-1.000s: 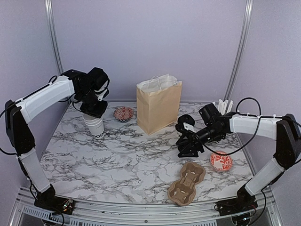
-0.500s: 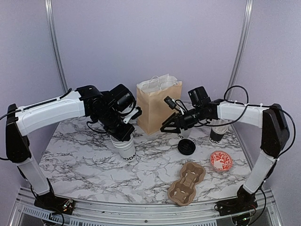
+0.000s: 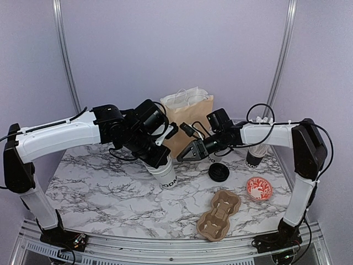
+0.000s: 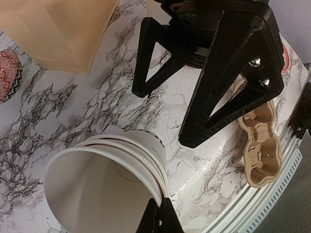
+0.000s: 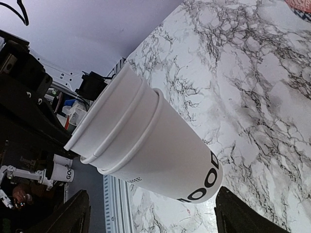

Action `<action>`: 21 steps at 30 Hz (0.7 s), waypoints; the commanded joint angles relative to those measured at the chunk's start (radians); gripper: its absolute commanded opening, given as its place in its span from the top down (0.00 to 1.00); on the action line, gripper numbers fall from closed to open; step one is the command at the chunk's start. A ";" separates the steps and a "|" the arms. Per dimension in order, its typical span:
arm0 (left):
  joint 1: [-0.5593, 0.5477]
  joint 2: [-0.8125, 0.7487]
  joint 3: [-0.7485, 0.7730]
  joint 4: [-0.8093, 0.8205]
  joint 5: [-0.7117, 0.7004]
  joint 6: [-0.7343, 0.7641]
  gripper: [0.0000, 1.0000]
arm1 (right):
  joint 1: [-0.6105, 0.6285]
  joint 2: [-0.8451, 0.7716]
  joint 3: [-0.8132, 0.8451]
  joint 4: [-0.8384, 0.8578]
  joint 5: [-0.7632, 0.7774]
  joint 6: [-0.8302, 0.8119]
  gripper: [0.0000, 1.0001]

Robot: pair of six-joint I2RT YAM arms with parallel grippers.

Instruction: Pack the takeout coffee

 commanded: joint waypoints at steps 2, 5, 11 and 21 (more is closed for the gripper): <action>-0.018 0.009 0.039 0.028 0.011 -0.009 1.00 | 0.018 0.018 0.050 0.044 -0.045 0.053 0.12; -0.024 0.017 0.045 0.029 0.011 -0.009 1.00 | 0.032 0.022 0.054 0.043 -0.043 0.048 0.09; -0.037 0.034 0.072 0.035 0.014 -0.002 1.00 | 0.046 0.041 0.061 0.055 -0.041 0.076 0.09; -0.047 0.034 0.092 0.027 -0.063 -0.015 1.00 | 0.047 0.113 0.086 -0.024 0.074 0.064 0.09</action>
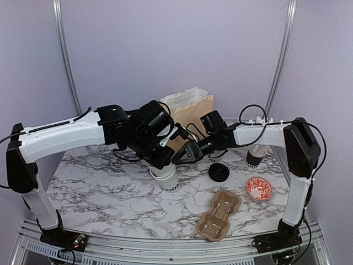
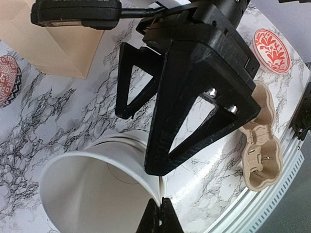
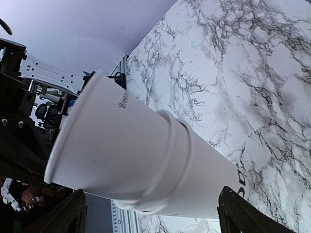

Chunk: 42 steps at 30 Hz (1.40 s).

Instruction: Pack the takeout coffee

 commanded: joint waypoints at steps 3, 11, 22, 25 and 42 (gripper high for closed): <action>-0.015 -0.010 0.055 0.021 -0.074 -0.017 1.00 | 0.009 0.076 0.055 -0.069 0.138 -0.018 0.09; -0.014 -0.011 0.083 -0.023 -0.083 -0.021 1.00 | 0.008 0.063 0.134 -0.150 0.124 -0.126 0.10; -0.088 -0.114 0.247 -0.195 -0.101 0.073 1.00 | -0.019 -0.129 0.118 -0.290 0.139 -0.362 0.08; -0.188 -0.136 0.196 -0.235 -0.040 0.180 1.00 | -0.049 -0.222 0.082 -0.323 0.149 -0.482 0.08; -0.275 -0.017 -0.114 -0.108 -0.092 0.227 1.00 | -0.208 -0.788 -0.379 -0.158 0.306 -0.780 0.07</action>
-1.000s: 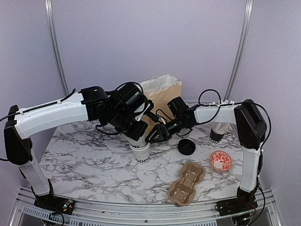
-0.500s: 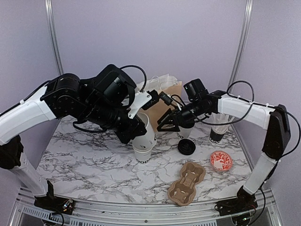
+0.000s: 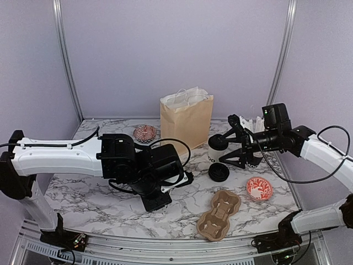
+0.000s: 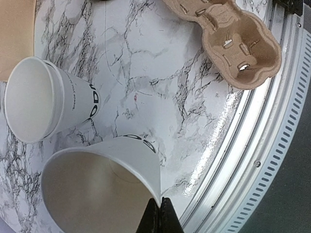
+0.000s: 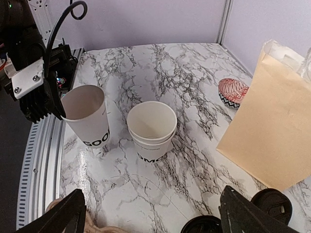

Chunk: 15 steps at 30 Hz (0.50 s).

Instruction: Pack the takeout coffee

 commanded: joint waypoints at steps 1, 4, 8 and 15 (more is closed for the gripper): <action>-0.004 0.034 -0.015 0.079 0.001 0.042 1.00 | -0.012 -0.039 -0.052 0.056 0.059 -0.068 0.07; -0.004 0.062 -0.029 0.107 -0.001 0.055 1.00 | -0.018 -0.051 -0.068 0.070 0.068 -0.067 0.07; -0.004 0.091 -0.041 0.140 0.000 0.065 0.99 | -0.019 -0.051 -0.069 0.074 0.064 -0.068 0.07; -0.002 0.130 -0.045 0.149 0.014 0.074 0.87 | -0.019 -0.050 -0.076 0.081 0.058 -0.068 0.07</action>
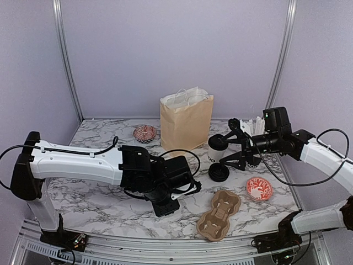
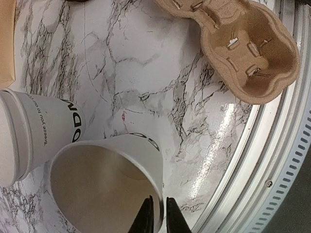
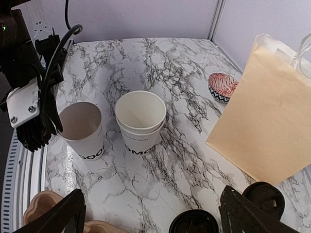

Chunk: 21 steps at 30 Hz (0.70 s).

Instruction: Pack the takeout coffee

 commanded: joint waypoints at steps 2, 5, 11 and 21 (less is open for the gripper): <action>-0.002 0.022 -0.016 0.018 0.007 0.018 0.83 | -0.008 -0.019 -0.001 0.028 0.005 -0.018 0.07; -0.003 -0.003 0.026 -0.022 0.022 0.010 0.74 | -0.009 -0.022 -0.004 0.025 0.000 -0.017 0.07; 0.024 -0.140 0.155 -0.046 0.033 -0.071 0.56 | -0.013 -0.027 -0.022 0.036 -0.005 -0.021 0.07; 0.354 -0.045 0.206 -0.123 0.039 -0.311 0.53 | -0.022 -0.038 -0.046 0.058 -0.001 -0.021 0.07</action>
